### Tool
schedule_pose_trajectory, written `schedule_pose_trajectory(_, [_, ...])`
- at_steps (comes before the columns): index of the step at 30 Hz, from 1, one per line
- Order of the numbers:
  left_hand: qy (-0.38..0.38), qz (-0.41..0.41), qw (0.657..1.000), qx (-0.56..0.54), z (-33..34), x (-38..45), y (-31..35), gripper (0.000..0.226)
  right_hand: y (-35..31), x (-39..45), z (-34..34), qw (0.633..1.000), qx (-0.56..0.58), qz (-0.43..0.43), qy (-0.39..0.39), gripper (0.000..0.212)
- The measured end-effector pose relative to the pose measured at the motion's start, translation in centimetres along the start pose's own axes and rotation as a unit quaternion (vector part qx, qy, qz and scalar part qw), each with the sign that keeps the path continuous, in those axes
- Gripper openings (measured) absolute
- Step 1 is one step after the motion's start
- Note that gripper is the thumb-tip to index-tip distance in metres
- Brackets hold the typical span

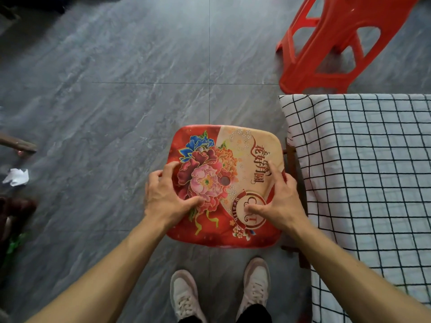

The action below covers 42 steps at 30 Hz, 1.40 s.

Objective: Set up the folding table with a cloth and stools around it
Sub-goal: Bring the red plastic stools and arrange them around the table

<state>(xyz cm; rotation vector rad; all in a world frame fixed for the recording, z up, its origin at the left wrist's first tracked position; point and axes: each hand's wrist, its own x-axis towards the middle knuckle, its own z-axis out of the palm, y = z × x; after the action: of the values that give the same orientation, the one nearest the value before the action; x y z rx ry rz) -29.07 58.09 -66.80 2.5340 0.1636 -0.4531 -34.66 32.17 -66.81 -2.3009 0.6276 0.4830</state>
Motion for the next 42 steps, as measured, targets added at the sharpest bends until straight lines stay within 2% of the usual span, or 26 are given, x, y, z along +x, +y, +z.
schedule_pose_trajectory(2, [-0.007, 0.022, 0.999, 0.023, -0.1, 0.7, 0.3, 0.108, -0.2, -0.3, 0.3, 1.000, -0.009, 0.017, 0.017, 0.122])
schedule_pose_trajectory(7, [-0.009, 0.033, 0.999, 0.034, -0.4, 1.2, 0.3, 0.107, -1.3, -0.6, 1.1, 0.999, -0.013, 0.037, 0.017, 0.123])
schedule_pose_trajectory(14, [-0.018, 0.042, 0.998, 0.035, -3.5, 1.1, -3.8, 0.108, -4.0, -2.8, 4.6, 1.000, 0.002, 0.013, 0.013, 0.118])
schedule_pose_trajectory(25, [0.000, 0.005, 1.000, 0.027, -7.6, 1.4, -10.4, 0.112, -10.3, -3.4, 8.4, 0.999, -0.028, -0.038, -0.003, 0.107])
schedule_pose_trajectory(42, [-0.002, -0.030, 0.999, 0.041, -8.8, -1.0, -12.4, 0.111, -11.4, -5.4, 11.0, 0.999, -0.037, -0.028, -0.006, 0.108])
